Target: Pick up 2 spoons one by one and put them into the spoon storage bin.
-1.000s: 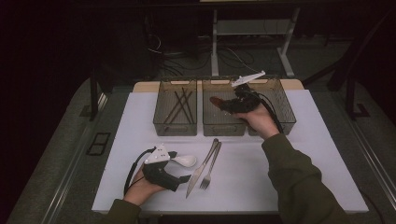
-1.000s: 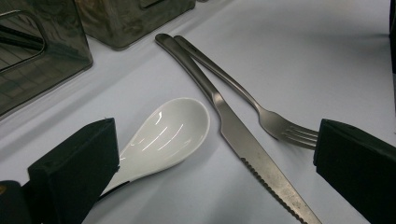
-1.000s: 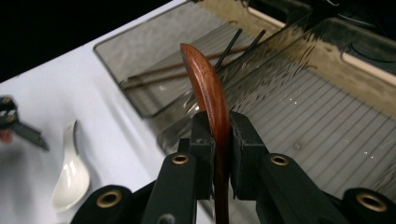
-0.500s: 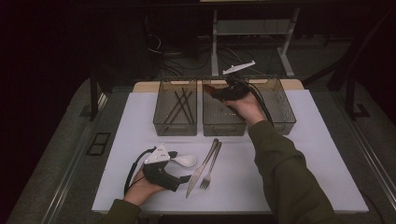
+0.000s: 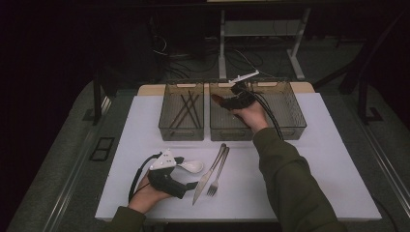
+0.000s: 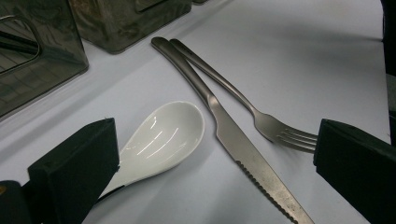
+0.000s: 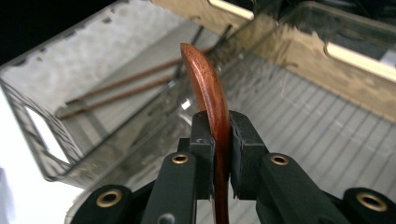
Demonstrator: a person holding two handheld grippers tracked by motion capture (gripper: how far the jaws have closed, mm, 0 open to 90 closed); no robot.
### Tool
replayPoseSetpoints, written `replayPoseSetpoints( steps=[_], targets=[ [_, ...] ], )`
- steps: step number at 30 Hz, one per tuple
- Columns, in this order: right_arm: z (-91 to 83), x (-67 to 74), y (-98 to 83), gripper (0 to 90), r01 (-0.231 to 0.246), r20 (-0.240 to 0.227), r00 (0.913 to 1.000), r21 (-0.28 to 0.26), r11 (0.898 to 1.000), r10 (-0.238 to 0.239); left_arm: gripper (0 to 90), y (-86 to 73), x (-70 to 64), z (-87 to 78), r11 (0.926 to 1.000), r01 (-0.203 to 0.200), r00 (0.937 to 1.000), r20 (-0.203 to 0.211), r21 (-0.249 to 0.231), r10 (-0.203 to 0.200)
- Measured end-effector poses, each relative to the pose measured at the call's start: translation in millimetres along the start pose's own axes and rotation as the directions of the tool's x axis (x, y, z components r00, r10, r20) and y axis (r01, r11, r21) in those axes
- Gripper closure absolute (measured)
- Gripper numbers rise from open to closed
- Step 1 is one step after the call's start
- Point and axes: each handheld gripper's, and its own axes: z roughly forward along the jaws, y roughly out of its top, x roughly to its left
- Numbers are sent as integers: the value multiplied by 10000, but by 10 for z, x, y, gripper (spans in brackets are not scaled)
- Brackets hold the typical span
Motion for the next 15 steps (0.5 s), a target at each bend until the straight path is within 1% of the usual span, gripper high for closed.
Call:
replayPoseSetpoints(
  steps=[1,3,5,6,8,10,12,15],
  targets=[
    [14,-12,-14,805,-26,26,10000,107,9999,25,0,1,2,0,10000,-42,10000,-4,1,42],
    [39,-25,-33,805,-123,301,9995,434,9990,110,0,3,4,0,10000,-92,10000,12,37,92],
    [64,-32,-47,802,-263,370,9990,722,9970,237,0,1,-1,5,10000,-31,10000,33,10,31],
    [75,-30,-52,800,-268,533,9983,873,9958,222,0,2,-4,6,10000,-24,10000,35,20,24],
    [91,-36,-61,783,-246,607,9980,1078,9939,181,0,2,-6,7,10000,-31,10000,36,25,31],
    [93,-40,-70,754,-304,672,9975,1121,9932,229,0,2,-6,7,10000,-38,10000,34,31,38],
    [84,-36,-75,718,-334,623,9977,1095,9934,267,0,2,-5,6,10000,-53,10000,36,34,53],
    [40,-32,-81,658,-378,691,9971,908,9951,316,0,3,-1,5,9999,-114,9999,28,34,114]
  ],
)
